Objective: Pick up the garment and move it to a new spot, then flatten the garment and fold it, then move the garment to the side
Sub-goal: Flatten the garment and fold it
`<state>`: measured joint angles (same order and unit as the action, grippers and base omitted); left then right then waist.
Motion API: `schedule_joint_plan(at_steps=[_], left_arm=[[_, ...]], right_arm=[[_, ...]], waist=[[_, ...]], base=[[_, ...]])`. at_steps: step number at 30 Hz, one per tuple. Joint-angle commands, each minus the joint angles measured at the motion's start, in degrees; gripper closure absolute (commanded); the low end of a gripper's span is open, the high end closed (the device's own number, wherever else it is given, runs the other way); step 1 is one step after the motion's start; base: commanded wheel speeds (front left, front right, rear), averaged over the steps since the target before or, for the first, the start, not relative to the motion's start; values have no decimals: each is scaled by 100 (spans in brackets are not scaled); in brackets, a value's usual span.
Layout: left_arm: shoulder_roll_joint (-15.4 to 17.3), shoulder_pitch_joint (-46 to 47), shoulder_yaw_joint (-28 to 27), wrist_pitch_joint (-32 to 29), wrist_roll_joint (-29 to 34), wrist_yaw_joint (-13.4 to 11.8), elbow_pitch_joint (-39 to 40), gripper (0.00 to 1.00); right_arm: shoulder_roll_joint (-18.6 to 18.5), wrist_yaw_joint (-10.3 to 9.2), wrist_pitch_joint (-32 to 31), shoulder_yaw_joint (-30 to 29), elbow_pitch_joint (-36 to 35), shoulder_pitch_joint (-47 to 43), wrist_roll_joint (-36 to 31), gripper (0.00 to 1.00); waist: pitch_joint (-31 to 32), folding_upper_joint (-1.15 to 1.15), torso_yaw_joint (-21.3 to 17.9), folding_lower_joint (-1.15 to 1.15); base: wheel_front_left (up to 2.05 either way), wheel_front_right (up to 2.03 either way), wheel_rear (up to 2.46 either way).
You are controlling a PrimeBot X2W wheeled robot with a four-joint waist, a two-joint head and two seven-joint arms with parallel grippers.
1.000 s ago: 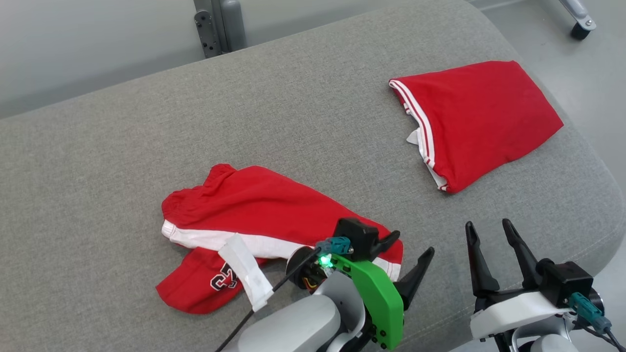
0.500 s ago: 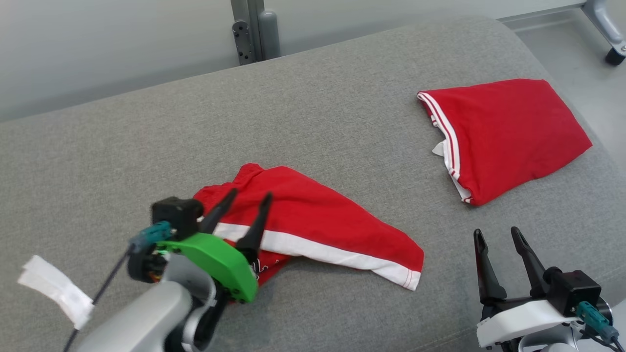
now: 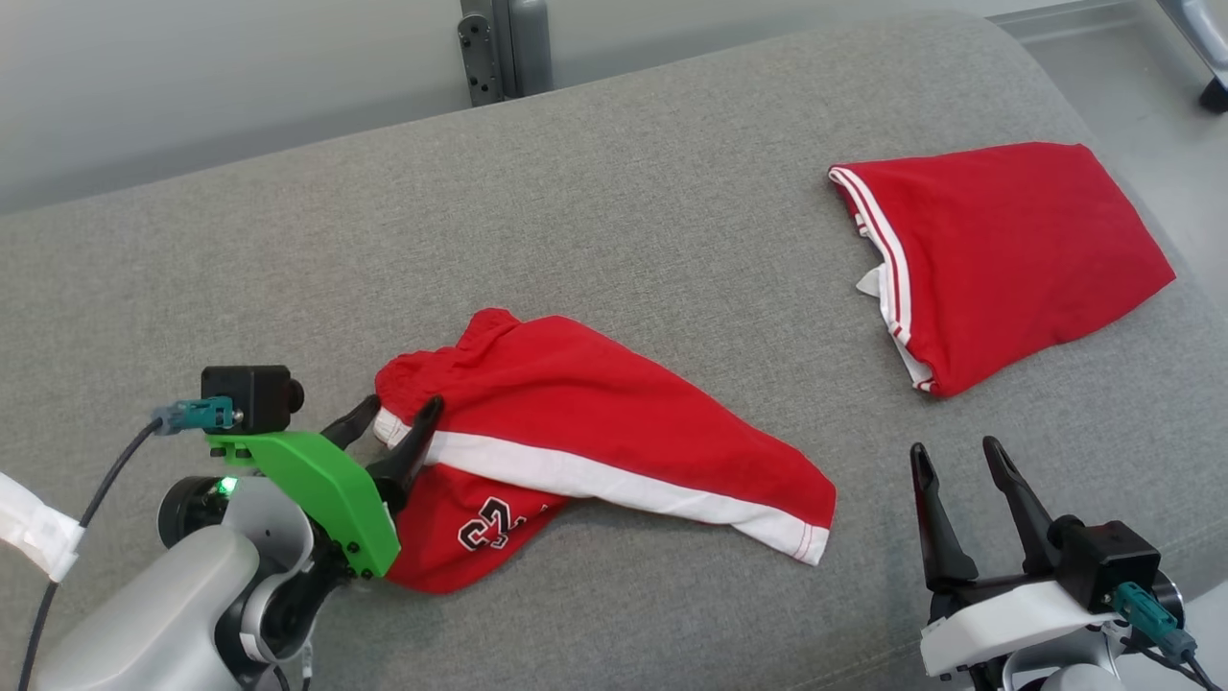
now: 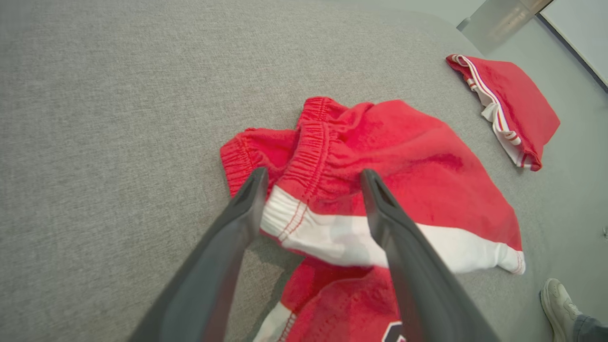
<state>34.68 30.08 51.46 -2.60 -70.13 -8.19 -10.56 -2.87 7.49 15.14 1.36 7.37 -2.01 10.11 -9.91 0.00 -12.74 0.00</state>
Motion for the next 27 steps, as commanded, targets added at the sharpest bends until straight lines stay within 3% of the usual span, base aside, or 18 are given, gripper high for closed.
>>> schedule_joint_plan(at_steps=[1,6,7,8,12,16,21,27], left_arm=[[104,110,5,-49,36,59,-121,0],[88,163,131,-350,-75,352,-353,0],[86,158,118,-379,-117,367,-383,58],[86,148,149,-447,-136,408,-382,100],[73,127,177,-584,-274,569,-208,100],[105,169,77,-408,-187,388,94,100],[360,-343,-21,-35,-124,-1,1079,100],[715,-1258,-83,434,-168,-684,2561,100]], right_arm=[[-7,-1,-1,6,16,60,-27,0],[-8,0,-1,-13,10,94,-54,0],[-7,0,-1,-26,6,94,-53,0],[-7,-1,-1,-37,1,88,-54,0],[-7,0,-2,-98,-22,23,-62,0],[-7,-1,-2,-118,-22,20,-65,0],[-7,0,-2,-146,-51,-39,-53,0],[-6,0,-2,-253,-67,-173,-27,0]], waist=[[-34,0,-36,0],[-105,0,-98,0],[-111,0,-105,0],[-113,0,-111,0],[-113,0,-78,0],[-97,0,-21,0],[-34,0,44,0],[-52,0,307,0]], base=[[0,0,0],[0,0,0],[0,0,0],[0,0,0],[0,0,0],[0,0,0],[0,0,0],[0,0,0]])
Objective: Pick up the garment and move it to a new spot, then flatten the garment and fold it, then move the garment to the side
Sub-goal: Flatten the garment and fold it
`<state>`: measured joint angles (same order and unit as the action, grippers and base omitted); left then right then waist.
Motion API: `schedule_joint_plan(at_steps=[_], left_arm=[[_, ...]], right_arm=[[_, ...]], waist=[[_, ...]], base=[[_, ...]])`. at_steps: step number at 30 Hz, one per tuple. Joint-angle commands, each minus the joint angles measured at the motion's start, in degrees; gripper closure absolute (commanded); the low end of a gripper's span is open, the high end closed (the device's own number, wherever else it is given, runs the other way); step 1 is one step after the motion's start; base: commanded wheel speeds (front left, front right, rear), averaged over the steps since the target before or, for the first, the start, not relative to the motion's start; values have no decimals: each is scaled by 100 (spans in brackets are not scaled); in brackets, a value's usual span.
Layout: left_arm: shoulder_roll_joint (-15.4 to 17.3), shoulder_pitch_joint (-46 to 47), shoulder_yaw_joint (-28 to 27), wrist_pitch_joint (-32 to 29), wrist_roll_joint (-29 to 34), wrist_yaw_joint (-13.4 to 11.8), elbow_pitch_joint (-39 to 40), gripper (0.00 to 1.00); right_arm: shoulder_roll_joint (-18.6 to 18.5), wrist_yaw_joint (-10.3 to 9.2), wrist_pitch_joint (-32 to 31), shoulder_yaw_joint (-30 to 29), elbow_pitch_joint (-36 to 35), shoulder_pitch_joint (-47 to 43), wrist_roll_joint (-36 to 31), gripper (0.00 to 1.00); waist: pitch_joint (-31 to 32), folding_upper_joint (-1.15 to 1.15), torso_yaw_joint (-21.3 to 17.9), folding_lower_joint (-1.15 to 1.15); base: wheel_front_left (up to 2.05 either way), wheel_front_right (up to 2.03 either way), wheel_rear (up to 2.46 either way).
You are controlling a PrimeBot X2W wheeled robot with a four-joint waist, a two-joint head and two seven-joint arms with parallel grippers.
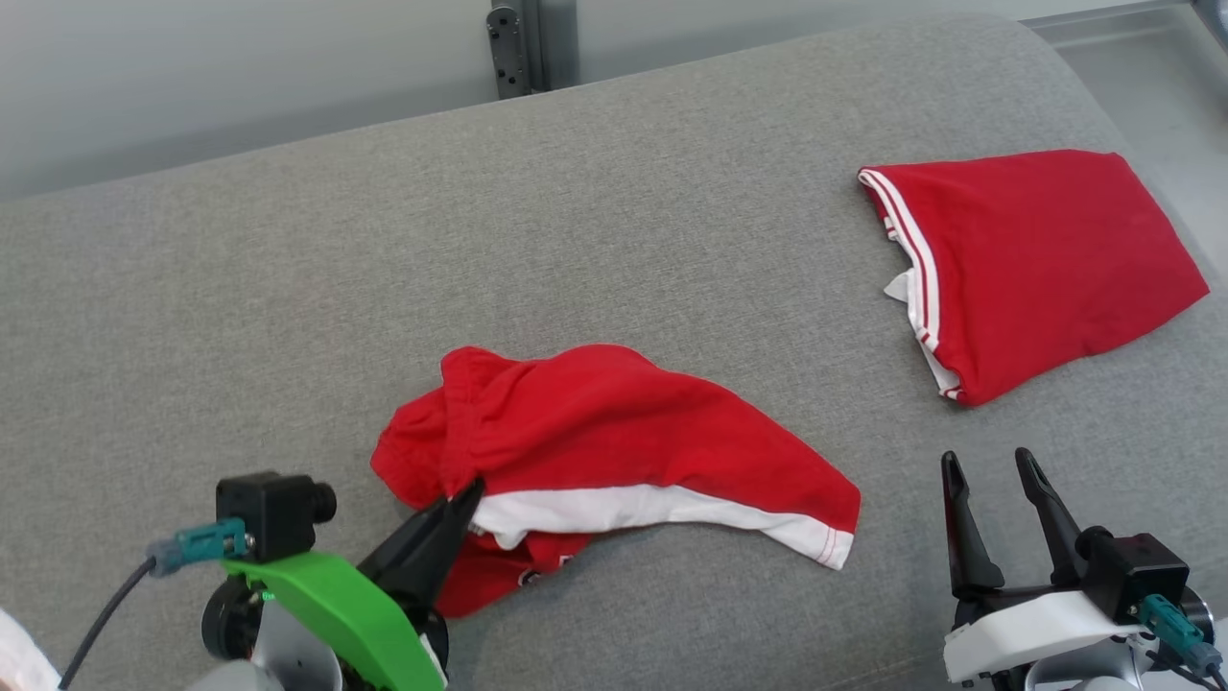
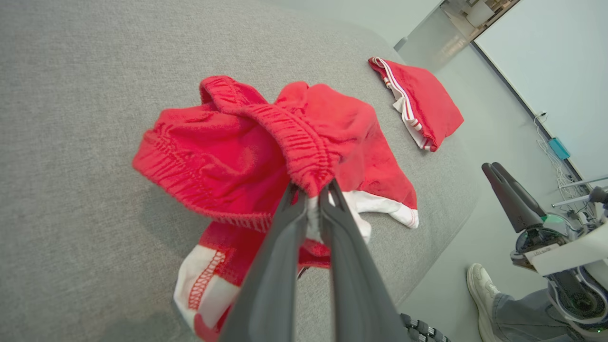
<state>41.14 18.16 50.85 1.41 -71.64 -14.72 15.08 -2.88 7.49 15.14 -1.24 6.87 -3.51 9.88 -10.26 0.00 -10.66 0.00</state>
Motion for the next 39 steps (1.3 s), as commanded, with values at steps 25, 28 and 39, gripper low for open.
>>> schedule_joint_plan(at_steps=[25,28,39], left_arm=[[-618,-712,-416,1220,-54,178,-1076,0],[-540,-988,-773,1348,304,93,-826,0],[-1557,-2339,-3223,1375,2708,251,-963,0]], right_arm=[[-8,0,-2,80,91,88,-153,0],[-10,-1,-2,-74,-23,23,-236,0],[-140,0,-2,-836,-890,-398,-678,0]], waist=[[31,0,596,0],[181,0,632,0],[965,0,811,0]], base=[[0,0,0],[0,0,0],[0,0,0]])
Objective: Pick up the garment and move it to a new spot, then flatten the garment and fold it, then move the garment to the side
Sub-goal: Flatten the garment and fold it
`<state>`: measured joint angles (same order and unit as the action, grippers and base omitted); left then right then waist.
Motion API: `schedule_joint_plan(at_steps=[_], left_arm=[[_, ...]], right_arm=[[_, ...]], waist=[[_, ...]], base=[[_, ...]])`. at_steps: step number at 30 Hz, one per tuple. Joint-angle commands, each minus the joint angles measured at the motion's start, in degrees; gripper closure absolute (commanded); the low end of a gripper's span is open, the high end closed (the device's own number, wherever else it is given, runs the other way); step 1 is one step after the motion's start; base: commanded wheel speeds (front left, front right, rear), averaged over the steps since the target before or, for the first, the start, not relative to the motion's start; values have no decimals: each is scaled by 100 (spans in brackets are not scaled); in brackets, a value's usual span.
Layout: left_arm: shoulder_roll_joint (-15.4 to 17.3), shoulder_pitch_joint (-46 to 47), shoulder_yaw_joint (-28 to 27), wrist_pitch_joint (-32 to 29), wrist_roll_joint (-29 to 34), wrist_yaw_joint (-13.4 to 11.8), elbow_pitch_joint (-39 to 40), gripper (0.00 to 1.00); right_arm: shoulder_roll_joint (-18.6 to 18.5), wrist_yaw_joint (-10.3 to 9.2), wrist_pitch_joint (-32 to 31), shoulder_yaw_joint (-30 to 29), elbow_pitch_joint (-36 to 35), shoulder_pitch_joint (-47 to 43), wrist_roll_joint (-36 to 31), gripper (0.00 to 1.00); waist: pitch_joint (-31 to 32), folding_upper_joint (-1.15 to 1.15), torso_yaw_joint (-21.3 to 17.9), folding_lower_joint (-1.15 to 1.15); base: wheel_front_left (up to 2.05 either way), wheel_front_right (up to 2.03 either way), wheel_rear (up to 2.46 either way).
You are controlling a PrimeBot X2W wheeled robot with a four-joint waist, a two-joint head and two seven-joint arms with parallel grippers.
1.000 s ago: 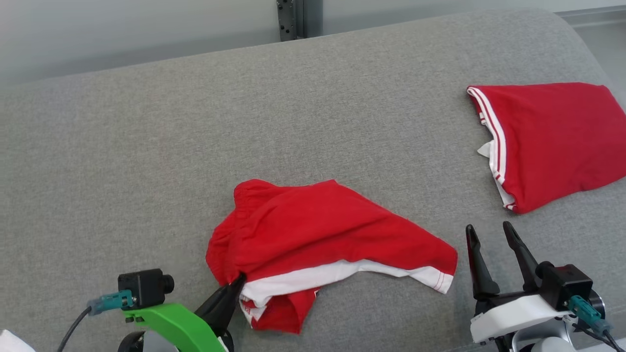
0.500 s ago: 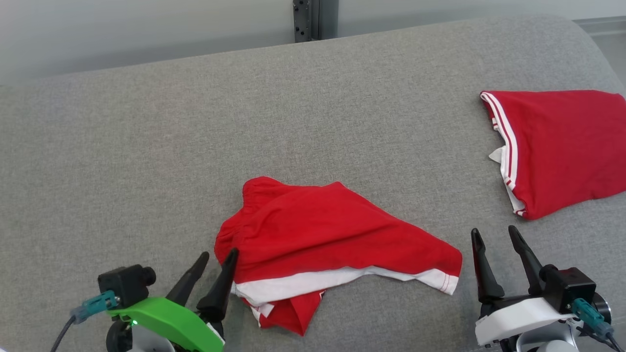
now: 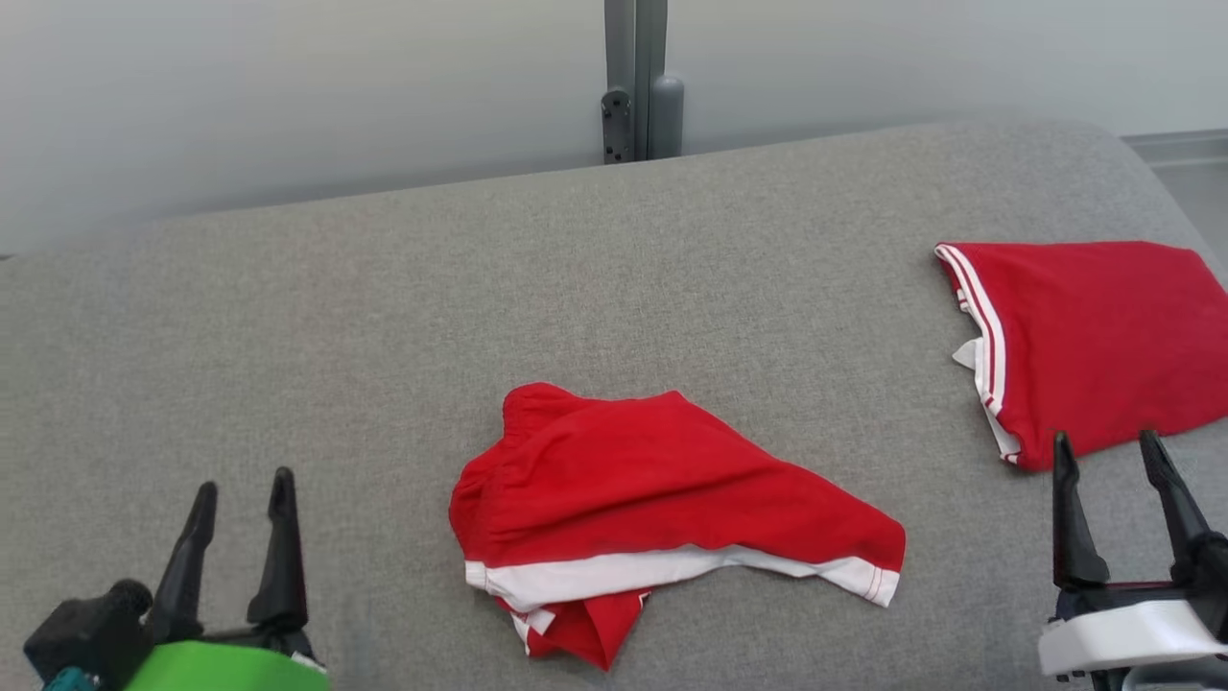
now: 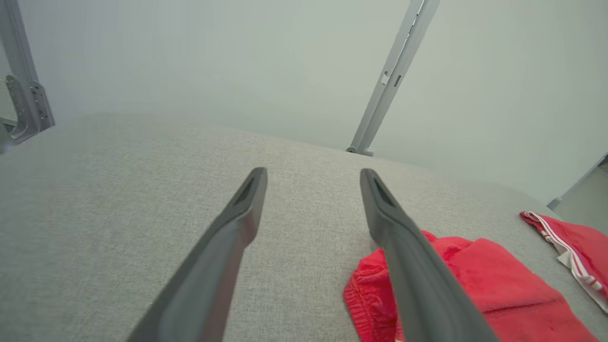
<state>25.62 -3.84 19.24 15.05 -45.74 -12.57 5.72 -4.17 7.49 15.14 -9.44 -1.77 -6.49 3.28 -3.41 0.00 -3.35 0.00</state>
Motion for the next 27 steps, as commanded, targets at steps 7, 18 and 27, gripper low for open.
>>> schedule_joint_plan(at_steps=[7,18,27], left_arm=[[-1024,-600,-1232,6,1667,967,-635,0],[-1865,-751,-1855,7,2745,1933,-1286,0],[-2003,-645,-1893,7,2986,2012,-1312,0]], right_arm=[[-6,0,-2,-10,-92,-454,-135,0],[89,0,-2,395,177,-407,-96,0],[110,-1,-2,469,245,-281,-51,0]], waist=[[428,0,183,0],[416,0,116,0],[360,0,135,0]], base=[[0,0,0],[0,0,0],[0,0,0]])
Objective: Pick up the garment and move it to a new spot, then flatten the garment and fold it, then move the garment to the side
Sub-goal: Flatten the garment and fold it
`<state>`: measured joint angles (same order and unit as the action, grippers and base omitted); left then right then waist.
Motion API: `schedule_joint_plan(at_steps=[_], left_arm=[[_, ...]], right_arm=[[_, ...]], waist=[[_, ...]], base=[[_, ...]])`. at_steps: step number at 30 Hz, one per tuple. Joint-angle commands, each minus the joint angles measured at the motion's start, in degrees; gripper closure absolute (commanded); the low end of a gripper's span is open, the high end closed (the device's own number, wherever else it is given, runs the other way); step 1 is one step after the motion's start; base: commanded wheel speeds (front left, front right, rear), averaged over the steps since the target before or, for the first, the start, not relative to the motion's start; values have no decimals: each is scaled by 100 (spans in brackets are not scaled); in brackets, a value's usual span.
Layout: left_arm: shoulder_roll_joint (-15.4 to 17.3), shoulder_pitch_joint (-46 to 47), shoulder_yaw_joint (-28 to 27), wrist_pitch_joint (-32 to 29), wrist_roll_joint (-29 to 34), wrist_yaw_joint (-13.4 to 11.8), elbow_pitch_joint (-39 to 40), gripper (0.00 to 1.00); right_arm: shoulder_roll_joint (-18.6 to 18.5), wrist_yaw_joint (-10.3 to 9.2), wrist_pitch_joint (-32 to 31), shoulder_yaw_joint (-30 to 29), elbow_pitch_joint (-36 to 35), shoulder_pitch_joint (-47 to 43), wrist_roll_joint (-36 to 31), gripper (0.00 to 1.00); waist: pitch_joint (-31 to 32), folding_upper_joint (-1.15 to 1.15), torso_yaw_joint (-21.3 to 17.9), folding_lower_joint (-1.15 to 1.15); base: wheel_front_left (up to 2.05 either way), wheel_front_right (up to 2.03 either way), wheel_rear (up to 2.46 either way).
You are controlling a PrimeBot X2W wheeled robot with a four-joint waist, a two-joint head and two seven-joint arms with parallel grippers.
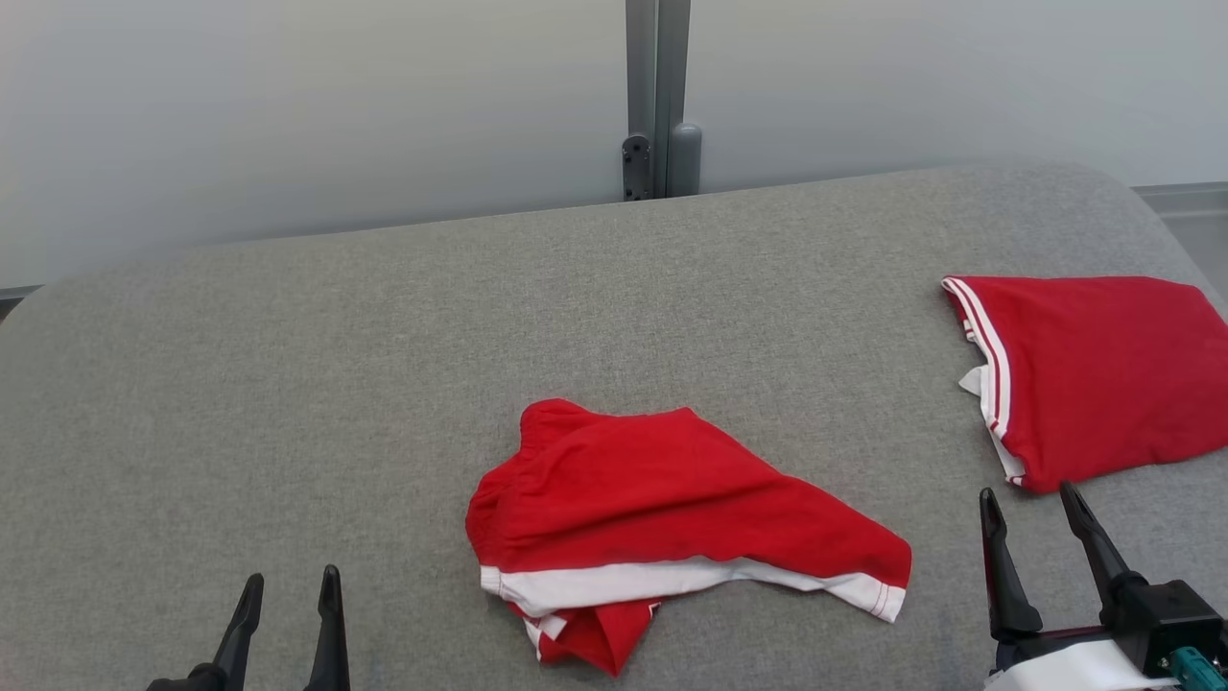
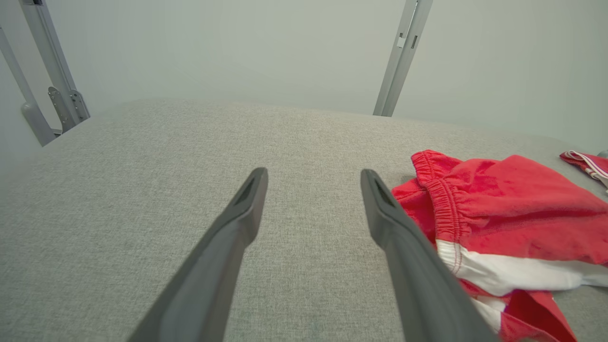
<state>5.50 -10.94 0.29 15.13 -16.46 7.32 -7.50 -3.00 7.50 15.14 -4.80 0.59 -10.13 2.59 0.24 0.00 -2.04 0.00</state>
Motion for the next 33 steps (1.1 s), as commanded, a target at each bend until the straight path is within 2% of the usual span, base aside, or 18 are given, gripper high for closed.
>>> schedule_joint_plan(at_steps=[1,3,6,9,13,15,17,20,24,33], left_arm=[[19,81,15,-2,54,23,28,0],[57,107,60,-2,52,24,68,0],[97,143,161,-2,-56,22,197,0],[343,182,528,-71,-260,22,261,0],[690,315,1074,-997,-648,23,532,0],[833,391,1259,-1476,-772,23,796,0],[795,408,1366,-1977,-1088,13,997,0],[921,500,1446,-2456,-1280,2,1225,0],[1047,551,1520,-2791,-1440,5,1359,0],[1211,643,1667,-2903,-1629,9,1421,0]], right_arm=[[-5,-1,-2,16,3,95,20,0],[-1,-2,-2,27,-18,102,110,0],[8,0,-2,66,116,43,586,0],[-42,-2,-156,211,292,-40,978,0],[-353,-2,-1216,640,350,0,1206,0],[-371,-2,-1647,761,374,77,1342,0],[-460,-2,-1900,911,432,191,1246,0],[-353,-1,-2094,1042,655,356,1239,0],[-277,-2,-2170,1163,1009,549,1137,0],[-193,-2,-1945,1269,1343,732,1158,0]], waist=[[-11,0,8,0],[-16,0,16,0],[-10,0,27,0],[-27,0,40,0],[-233,0,5,0],[-389,0,-29,0],[-580,0,-43,0],[-844,0,-71,0],[-1027,0,-91,0],[-1132,0,-108,0]], base=[[0,0,0],[0,0,0],[0,0,0],[0,0,0],[0,0,0],[0,0,0],[0,0,0],[0,0,0],[0,0,0],[0,0,0]])
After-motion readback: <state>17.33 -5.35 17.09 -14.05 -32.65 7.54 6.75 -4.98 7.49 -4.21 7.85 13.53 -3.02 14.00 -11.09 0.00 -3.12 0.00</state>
